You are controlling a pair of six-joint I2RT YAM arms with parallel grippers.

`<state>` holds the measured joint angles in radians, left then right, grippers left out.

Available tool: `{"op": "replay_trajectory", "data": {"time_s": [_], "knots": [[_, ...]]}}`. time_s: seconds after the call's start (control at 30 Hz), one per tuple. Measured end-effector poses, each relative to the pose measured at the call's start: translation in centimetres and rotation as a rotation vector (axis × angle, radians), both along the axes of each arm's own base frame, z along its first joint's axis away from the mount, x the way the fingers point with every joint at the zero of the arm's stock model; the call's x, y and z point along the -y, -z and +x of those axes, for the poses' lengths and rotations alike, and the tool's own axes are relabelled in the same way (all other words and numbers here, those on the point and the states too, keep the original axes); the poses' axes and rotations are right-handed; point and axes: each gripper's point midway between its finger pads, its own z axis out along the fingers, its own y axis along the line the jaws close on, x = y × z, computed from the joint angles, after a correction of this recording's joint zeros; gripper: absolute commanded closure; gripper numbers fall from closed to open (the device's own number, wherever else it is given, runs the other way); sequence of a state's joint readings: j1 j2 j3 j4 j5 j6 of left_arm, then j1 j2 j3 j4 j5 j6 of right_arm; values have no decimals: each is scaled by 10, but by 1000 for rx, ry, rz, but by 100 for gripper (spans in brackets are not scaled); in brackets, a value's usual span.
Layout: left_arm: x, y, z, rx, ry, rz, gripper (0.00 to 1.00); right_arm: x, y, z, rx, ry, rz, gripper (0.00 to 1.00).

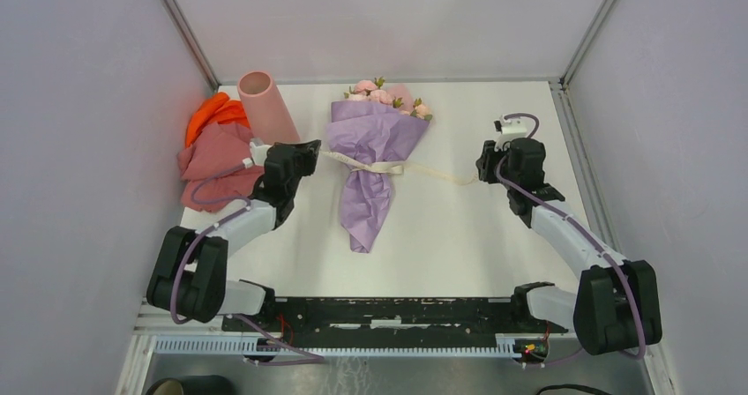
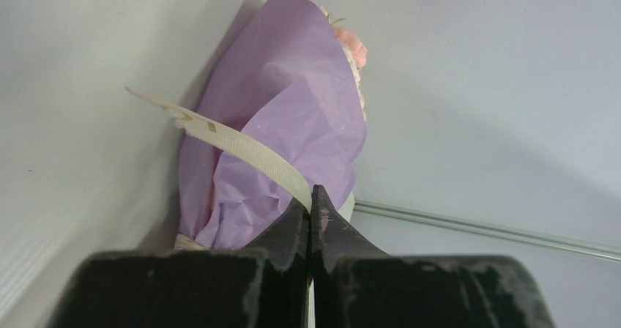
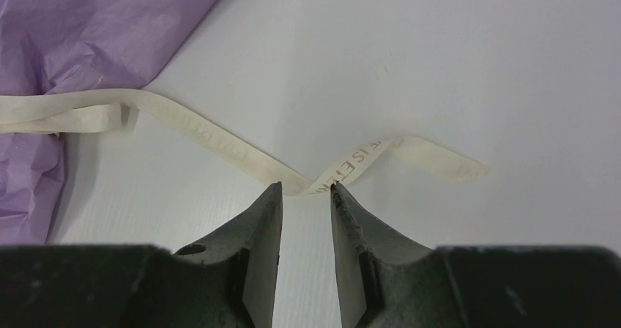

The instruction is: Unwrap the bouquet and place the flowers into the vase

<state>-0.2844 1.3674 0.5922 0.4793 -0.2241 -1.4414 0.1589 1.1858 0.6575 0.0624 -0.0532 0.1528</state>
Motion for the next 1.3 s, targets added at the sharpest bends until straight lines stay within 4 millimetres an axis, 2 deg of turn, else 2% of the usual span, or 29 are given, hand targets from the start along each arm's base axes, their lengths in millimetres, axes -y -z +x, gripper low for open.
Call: {"op": "replay_trajectory", "data": {"time_s": [0.13,0.23,0.33,0.47,0.57,0.63,0.83,0.97,1.13,1.3], "knots": [[-9,0,-6,-19,-9,54,98,-4,4,0,-13,-12,-2,62],[-15,-10,-13,-13,-3,99,98,-9,10,0,-29,-25,-4,60],[-25,-33,-16,7,-9,147,98,-18,18,-1,-51,-50,-9,55],[-46,-82,-17,77,-51,206,98,-41,29,-5,-83,-114,-21,50],[-60,-102,-21,103,-84,241,98,-61,35,-2,-102,-168,-35,43],[-68,-103,-23,94,-97,260,98,-80,37,3,-111,-214,-46,41],[-86,-81,-28,-12,-114,307,98,-140,41,23,-124,-344,-62,34],[-98,-83,-34,-38,-130,339,98,-173,51,29,-141,-415,-77,30],[-101,-98,-40,-10,-135,352,98,-200,66,33,-169,-475,-108,25],[-99,-95,-39,-17,-118,354,98,-207,81,41,-187,-490,-141,24]]}}
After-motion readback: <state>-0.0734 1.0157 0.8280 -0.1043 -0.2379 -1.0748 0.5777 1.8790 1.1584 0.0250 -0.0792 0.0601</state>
